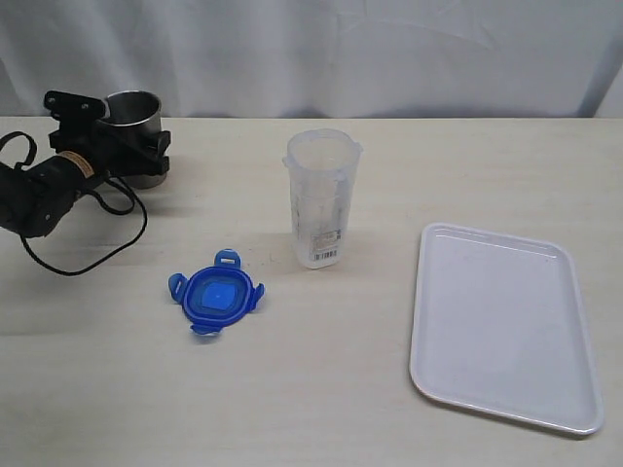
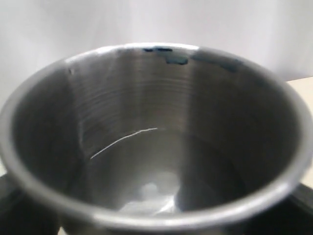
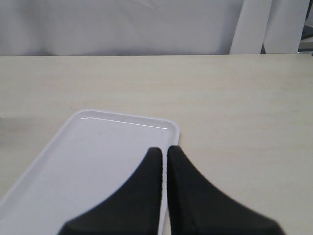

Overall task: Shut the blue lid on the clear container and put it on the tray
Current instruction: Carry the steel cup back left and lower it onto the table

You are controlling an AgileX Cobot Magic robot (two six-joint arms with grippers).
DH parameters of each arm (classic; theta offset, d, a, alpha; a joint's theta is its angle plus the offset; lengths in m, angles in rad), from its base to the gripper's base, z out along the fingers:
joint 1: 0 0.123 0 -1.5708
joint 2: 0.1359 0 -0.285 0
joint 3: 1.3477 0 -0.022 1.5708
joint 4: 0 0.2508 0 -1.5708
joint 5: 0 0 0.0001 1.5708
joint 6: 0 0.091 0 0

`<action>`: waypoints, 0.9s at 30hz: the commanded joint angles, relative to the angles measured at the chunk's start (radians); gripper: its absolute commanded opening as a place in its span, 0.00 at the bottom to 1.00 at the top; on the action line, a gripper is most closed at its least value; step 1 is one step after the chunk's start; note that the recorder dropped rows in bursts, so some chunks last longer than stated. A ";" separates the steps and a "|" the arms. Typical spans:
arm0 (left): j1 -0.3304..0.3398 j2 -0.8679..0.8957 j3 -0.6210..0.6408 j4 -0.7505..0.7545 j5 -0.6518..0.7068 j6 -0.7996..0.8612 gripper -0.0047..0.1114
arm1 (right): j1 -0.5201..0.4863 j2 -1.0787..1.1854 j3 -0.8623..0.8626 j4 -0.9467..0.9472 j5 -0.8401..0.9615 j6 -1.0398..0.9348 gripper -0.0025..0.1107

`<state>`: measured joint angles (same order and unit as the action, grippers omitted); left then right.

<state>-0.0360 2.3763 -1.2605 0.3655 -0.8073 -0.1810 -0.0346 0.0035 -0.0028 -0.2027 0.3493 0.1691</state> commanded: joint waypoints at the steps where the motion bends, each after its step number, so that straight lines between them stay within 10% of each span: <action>1: 0.002 0.008 -0.009 -0.010 -0.031 0.004 0.04 | 0.002 -0.003 0.003 0.003 0.001 0.003 0.06; 10: 0.002 0.008 -0.009 -0.008 -0.041 0.002 0.15 | 0.002 -0.003 0.003 0.003 0.001 0.003 0.06; 17: 0.002 0.008 -0.009 -0.018 -0.035 0.004 0.85 | 0.002 -0.003 0.003 0.003 0.001 0.003 0.06; 27: 0.002 0.008 -0.009 -0.009 0.012 0.004 0.88 | 0.002 -0.003 0.003 0.003 0.001 0.003 0.06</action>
<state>-0.0360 2.3858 -1.2625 0.3579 -0.7969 -0.1773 -0.0346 0.0035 -0.0028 -0.2027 0.3493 0.1691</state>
